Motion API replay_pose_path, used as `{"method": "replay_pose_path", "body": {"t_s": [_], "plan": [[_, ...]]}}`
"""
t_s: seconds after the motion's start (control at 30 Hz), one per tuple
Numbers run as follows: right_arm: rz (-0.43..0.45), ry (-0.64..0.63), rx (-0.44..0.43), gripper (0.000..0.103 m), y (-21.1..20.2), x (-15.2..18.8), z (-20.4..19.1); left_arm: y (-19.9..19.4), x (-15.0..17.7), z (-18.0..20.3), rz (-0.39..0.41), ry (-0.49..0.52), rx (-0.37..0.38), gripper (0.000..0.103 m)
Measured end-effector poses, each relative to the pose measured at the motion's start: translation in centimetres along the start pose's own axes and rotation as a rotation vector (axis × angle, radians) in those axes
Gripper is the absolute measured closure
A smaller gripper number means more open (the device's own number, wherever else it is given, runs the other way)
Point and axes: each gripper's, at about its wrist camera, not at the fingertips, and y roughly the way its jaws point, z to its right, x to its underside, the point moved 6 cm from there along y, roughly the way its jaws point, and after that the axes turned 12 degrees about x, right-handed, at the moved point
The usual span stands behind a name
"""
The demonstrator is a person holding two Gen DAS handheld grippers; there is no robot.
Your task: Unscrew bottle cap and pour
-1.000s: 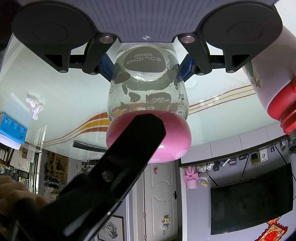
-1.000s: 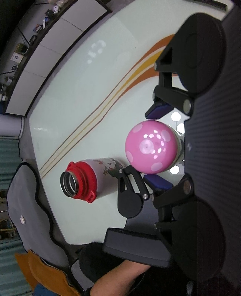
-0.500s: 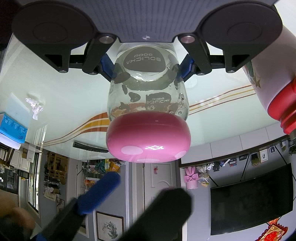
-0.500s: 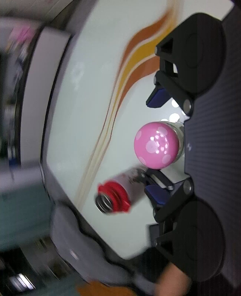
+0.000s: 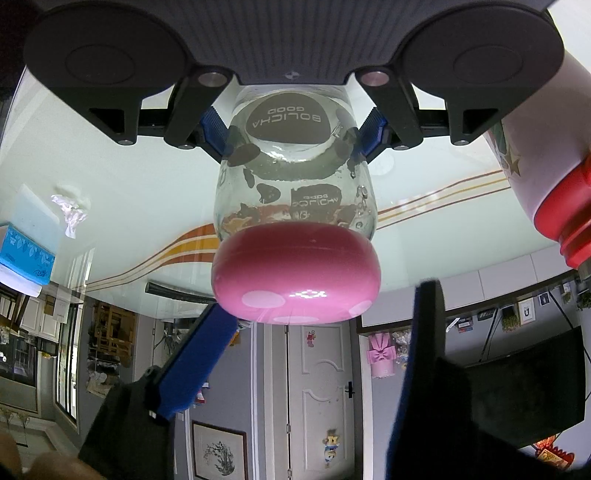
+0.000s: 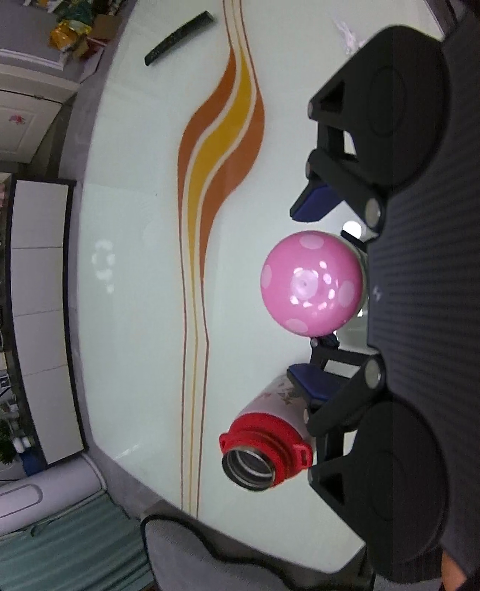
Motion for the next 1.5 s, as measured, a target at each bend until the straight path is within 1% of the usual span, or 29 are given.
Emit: {"method": "replay_pose_path", "body": {"t_s": [0.17, 0.2, 0.43, 0.63, 0.7, 0.83, 0.97, 1.13, 1.2, 1.27, 1.4, 1.5], "plan": [[0.007, -0.031, 0.027, 0.036, 0.5, 0.2, -0.6, -0.1, 0.1, 0.0, 0.000, -0.002, 0.002, 0.030], [0.008, -0.036, 0.031, 0.037, 0.5, 0.2, -0.6, -0.1, 0.1, 0.0, 0.000, -0.002, 0.002, 0.030], [0.031, -0.100, 0.023, 0.038, 0.7, 0.7, -0.3, -0.2, 0.2, 0.1, 0.001, 0.001, 0.000, 0.030], [0.052, -0.192, -0.003, 0.038, 0.7, 0.7, -0.6, -0.3, 0.2, 0.2, 0.001, 0.000, 0.001, 0.030], [0.060, -0.245, -0.028, 0.038, 0.8, 0.8, -0.7, -0.4, 0.2, 0.2, 0.001, 0.000, 0.001, 0.030], [0.073, -0.305, -0.083, 0.038, 0.7, 0.8, -0.5, -0.4, 0.3, 0.2, 0.001, -0.002, 0.001, 0.030], [0.100, -0.377, -0.162, 0.038, 0.7, 0.9, 0.0, -0.5, 0.3, 0.1, 0.001, -0.003, 0.001, 0.030], [0.171, -0.505, -0.244, 0.038, 0.5, 1.2, 0.2, -0.5, 0.5, -0.1, 0.002, -0.003, 0.001, 0.030], [0.200, -0.551, -0.297, 0.038, 0.6, 1.3, 0.5, -0.5, 0.5, -0.2, 0.002, -0.003, 0.001, 0.030], [0.209, -0.572, -0.341, 0.038, 0.7, 1.1, 0.9, -0.5, 0.5, -0.2, 0.002, -0.002, 0.001, 0.030], [0.223, -0.628, -0.379, 0.038, 0.7, 0.9, 1.0, -0.5, 0.6, -0.2, 0.002, -0.001, 0.001, 0.030], [0.226, -0.640, -0.394, 0.036, 0.6, 0.9, 1.1, -0.5, 0.6, -0.3, 0.002, -0.002, 0.001, 0.030]]}}
